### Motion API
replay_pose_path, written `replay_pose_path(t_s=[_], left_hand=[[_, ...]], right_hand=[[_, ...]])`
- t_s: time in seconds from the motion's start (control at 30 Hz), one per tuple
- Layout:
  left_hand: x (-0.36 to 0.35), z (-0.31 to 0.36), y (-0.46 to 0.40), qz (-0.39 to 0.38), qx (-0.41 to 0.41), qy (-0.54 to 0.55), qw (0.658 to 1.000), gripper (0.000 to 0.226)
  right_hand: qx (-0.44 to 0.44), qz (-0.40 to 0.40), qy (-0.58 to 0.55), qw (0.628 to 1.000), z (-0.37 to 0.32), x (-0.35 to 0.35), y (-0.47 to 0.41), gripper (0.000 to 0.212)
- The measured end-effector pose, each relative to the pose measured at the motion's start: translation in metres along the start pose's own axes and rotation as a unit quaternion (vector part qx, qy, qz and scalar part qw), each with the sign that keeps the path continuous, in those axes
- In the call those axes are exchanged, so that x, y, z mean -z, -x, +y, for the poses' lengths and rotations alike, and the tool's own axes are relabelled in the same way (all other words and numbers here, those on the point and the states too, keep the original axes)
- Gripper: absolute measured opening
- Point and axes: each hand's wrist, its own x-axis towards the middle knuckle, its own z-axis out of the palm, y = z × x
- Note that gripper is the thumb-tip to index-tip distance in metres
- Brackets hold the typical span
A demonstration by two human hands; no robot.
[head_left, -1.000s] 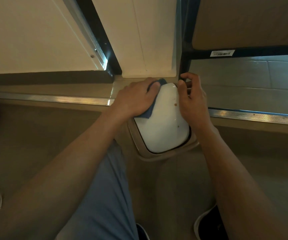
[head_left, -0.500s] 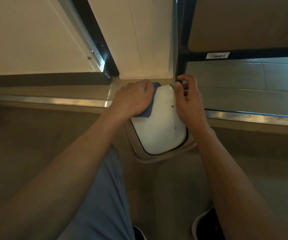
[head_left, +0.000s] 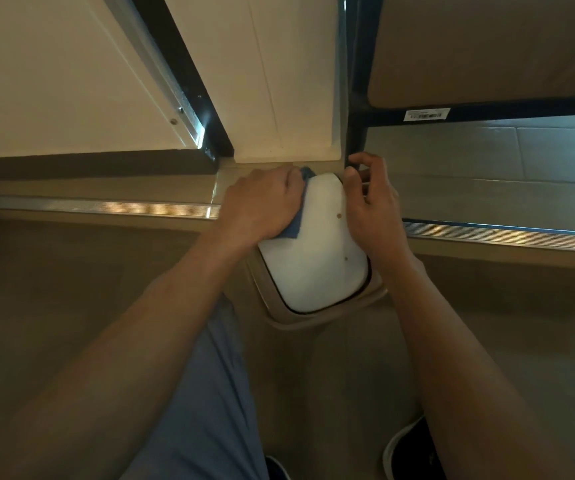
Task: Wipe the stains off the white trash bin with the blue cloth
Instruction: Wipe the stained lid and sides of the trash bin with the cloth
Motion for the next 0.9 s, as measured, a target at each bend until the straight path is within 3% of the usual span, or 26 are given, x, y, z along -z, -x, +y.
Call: replay_pose_path(t_s=[0.13, 0.27, 0.4, 0.57, 0.67, 0.73, 0.83, 0.9], left_hand=[[-0.009, 0.021, 0.013, 0.047, -0.112, -0.035, 0.992, 0.045], [-0.005, -0.015, 0.036, 0.044, -0.201, -0.02, 0.978, 0.051], [-0.001, -0.031, 0.04, 0.041, -0.131, 0.06, 0.989, 0.044], [-0.006, -0.005, 0.039, 0.107, -0.091, 0.074, 0.987, 0.041], [-0.003, -0.012, 0.043, 0.148, -0.069, 0.165, 0.973, 0.036], [0.0, -0.021, 0.049, 0.185, 0.005, 0.242, 0.952, 0.037], [-0.004, -0.03, 0.062, 0.114, 0.116, 0.271, 0.949, 0.047], [-0.009, -0.031, 0.07, 0.069, 0.121, 0.269, 0.953, 0.054]], right_hand=[[0.003, 0.006, -0.002, 1.0, 0.002, 0.0, 0.0, 0.028], [0.011, 0.011, -0.004, 1.0, 0.0, -0.001, 0.001, 0.029], [-0.005, 0.012, -0.002, 1.0, 0.0, -0.002, 0.0, 0.028], [-0.015, 0.033, -0.001, 0.999, -0.002, -0.001, 0.001, 0.019], [-0.016, 0.042, 0.002, 0.999, -0.005, -0.001, 0.002, 0.015], [-0.012, 0.054, 0.003, 0.998, -0.006, -0.001, 0.004, 0.012], [0.0, 0.078, -0.001, 0.997, -0.007, -0.001, 0.006, 0.011], [-0.001, 0.094, -0.003, 0.996, -0.008, -0.003, 0.007, 0.014]])
